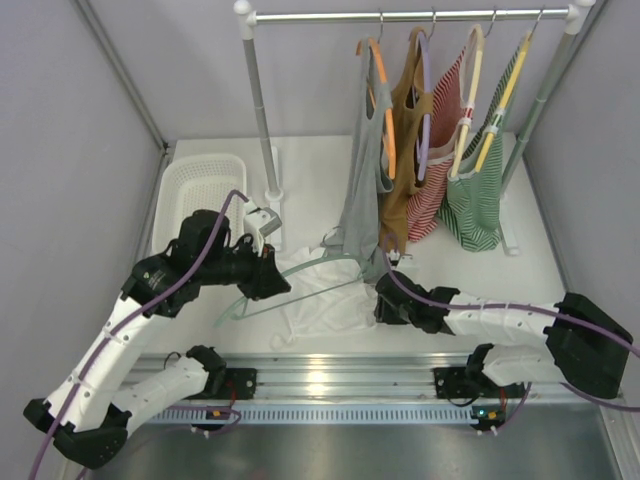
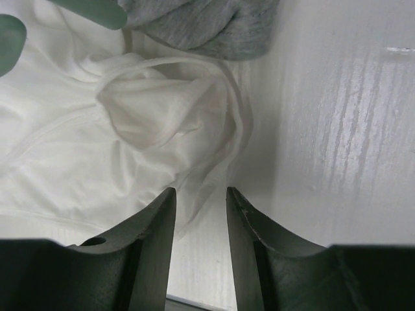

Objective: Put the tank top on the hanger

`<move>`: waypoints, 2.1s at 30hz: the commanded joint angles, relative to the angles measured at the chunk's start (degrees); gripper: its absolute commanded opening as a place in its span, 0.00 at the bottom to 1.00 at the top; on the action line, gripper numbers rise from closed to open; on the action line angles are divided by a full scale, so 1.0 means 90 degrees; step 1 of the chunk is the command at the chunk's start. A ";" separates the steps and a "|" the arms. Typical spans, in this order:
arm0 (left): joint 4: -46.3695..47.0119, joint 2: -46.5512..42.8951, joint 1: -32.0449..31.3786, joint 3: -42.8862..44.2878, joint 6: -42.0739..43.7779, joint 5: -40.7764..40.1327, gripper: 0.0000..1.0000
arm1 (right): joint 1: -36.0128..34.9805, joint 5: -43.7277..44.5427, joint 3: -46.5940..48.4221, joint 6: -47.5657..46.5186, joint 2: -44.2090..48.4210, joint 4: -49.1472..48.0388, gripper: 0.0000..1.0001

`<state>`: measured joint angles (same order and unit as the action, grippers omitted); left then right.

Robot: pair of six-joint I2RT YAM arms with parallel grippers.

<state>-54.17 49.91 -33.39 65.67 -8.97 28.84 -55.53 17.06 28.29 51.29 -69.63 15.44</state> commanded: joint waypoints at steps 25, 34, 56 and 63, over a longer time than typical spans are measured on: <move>0.0785 -0.0458 -0.0060 -0.0529 -0.0419 0.0242 0.00 | -0.0315 0.0272 0.0362 0.0464 -0.0155 0.1145 0.00; 0.0912 -0.0565 -0.0050 -0.0753 -0.0526 0.0721 0.00 | 0.0056 0.0623 0.0489 0.0298 0.0674 0.1691 0.00; 0.1526 -0.0116 -0.0226 -0.1212 -0.0429 0.0848 0.00 | 0.0183 0.0692 0.0928 -0.0044 0.1095 0.1956 0.00; 0.2103 0.0050 -0.0245 -0.1466 -0.0497 0.1102 0.00 | 0.0183 0.0653 0.1065 -0.0171 0.1262 0.2034 0.00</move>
<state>-42.61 50.30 -35.31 52.95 -13.41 35.79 -54.57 22.44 34.92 50.89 -59.64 33.06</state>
